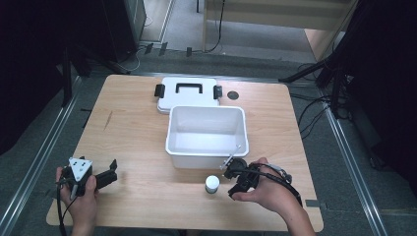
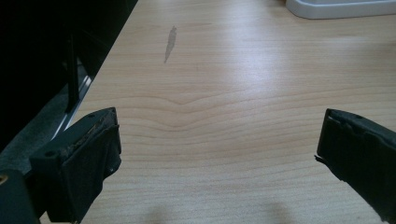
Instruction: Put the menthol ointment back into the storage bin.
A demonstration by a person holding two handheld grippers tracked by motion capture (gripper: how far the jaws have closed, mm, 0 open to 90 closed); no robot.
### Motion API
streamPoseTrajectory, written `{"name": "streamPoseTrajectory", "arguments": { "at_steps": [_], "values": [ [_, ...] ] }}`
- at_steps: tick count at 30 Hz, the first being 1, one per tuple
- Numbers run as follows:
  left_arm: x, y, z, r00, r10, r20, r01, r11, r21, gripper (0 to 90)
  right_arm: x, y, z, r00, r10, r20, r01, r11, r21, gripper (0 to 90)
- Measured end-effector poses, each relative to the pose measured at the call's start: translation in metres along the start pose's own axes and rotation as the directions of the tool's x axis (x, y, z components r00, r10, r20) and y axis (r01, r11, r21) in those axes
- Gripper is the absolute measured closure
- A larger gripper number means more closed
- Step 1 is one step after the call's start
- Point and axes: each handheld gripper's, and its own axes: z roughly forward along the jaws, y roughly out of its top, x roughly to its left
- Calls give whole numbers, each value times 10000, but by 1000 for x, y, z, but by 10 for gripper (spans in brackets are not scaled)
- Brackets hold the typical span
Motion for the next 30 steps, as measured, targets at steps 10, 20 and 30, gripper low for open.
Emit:
{"name": "streamPoseTrajectory", "arguments": {
  "at_steps": [10,20,30],
  "values": [
    [0,0,0,10000,2,-13,-2,10000,88,1,19,25,4,9985,-548,-66,548,9985,-57,464],
    [-1,1,1,10000,48,-34,-47,9999,134,1,29,43,13,9977,-684,-28,684,9977,-6,503],
    [-1,1,2,10000,80,-57,-79,9998,173,1,35,52,19,9965,-810,211,808,9967,67,509]
  ]
}}
